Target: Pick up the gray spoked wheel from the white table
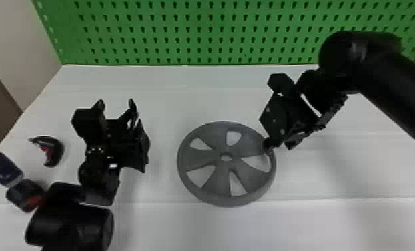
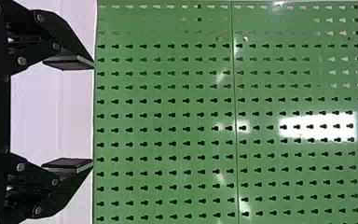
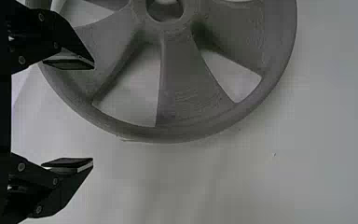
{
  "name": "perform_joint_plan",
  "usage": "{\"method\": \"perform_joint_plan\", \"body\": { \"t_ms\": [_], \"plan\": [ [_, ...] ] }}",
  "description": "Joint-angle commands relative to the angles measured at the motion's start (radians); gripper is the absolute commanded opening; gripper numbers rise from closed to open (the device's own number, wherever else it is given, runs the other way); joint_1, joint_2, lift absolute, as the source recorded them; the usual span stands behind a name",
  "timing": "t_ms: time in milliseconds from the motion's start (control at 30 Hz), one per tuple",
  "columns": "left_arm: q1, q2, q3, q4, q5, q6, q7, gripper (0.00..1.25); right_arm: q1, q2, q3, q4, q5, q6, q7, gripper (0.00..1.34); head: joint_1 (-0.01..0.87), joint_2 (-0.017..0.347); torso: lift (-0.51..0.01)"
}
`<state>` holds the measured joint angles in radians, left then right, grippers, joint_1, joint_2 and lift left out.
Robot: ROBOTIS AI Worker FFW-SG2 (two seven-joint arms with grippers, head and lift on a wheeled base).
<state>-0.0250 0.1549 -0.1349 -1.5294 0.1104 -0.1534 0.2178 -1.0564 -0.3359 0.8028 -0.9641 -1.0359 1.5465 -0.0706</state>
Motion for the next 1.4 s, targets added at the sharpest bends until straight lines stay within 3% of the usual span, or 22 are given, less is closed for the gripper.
{"method": "perform_joint_plan", "body": {
  "t_ms": [0,900,1067,1233,1367],
  "plan": [
    [0.000,0.000,0.000,0.002,0.000,0.000,0.000,0.75,-0.002,0.000,0.030,-0.010,-0.027,-0.005,0.000,0.82,0.770,0.044,-0.098],
    [-0.001,0.000,0.000,0.000,-0.001,0.000,0.000,0.75,-0.007,0.006,0.033,0.008,-0.023,-0.003,0.000,0.82,0.770,0.044,-0.098],
    [-0.001,0.000,0.000,0.000,-0.001,0.000,0.000,0.75,-0.022,0.023,0.024,0.074,-0.010,0.011,-0.001,0.82,0.770,0.044,-0.098],
    [-0.001,0.000,0.000,0.000,-0.003,0.000,0.000,0.75,-0.019,0.046,-0.043,0.151,0.004,0.012,-0.001,0.82,0.770,0.044,-0.098],
    [-0.001,0.000,-0.002,0.000,-0.008,0.000,0.000,0.75,-0.016,0.069,-0.114,0.173,0.091,0.024,-0.001,0.82,0.770,0.044,-0.098]
  ]
}}
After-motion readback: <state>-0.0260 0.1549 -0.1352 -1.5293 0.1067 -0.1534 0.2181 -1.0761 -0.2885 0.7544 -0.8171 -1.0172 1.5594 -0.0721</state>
